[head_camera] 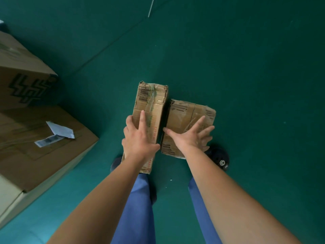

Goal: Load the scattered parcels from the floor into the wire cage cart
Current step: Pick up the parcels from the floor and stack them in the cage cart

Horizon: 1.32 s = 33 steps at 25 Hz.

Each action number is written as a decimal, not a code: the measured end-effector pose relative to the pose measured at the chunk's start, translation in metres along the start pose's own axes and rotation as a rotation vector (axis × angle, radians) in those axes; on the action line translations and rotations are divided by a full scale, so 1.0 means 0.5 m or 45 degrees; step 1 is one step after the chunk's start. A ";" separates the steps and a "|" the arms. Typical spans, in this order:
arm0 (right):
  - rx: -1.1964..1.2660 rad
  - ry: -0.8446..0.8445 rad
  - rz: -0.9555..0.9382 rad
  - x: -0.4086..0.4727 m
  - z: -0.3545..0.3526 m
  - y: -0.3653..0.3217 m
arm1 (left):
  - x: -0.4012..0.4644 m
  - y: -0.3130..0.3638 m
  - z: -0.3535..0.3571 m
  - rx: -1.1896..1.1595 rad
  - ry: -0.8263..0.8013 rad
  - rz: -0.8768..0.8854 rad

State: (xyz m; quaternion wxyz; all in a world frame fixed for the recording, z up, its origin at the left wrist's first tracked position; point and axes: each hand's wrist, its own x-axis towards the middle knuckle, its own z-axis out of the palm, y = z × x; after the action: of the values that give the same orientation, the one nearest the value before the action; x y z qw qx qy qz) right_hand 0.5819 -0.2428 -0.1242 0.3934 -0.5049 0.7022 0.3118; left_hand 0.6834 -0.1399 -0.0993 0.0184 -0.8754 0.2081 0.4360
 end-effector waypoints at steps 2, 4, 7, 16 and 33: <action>-0.023 0.010 0.044 0.005 0.015 -0.008 | 0.006 -0.012 0.000 -0.042 0.033 0.018; -0.023 0.044 0.075 0.013 0.024 -0.012 | 0.014 -0.023 -0.004 -0.053 0.056 0.023; -0.004 0.107 0.092 0.020 0.038 -0.019 | 0.020 -0.030 -0.004 -0.021 0.049 0.038; -0.126 0.253 -0.059 -0.005 -0.007 0.018 | -0.009 0.013 -0.031 0.038 0.040 0.013; -0.017 0.243 -0.178 -0.465 -0.474 0.104 | -0.406 0.268 -0.400 0.308 -0.005 0.212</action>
State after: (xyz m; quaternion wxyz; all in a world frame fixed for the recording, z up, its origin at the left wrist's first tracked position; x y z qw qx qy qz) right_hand 0.5180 -0.3178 0.1970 0.3422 -0.5828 0.6973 0.2387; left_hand 0.6753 -0.2342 0.2011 0.0879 -0.8457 0.3310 0.4093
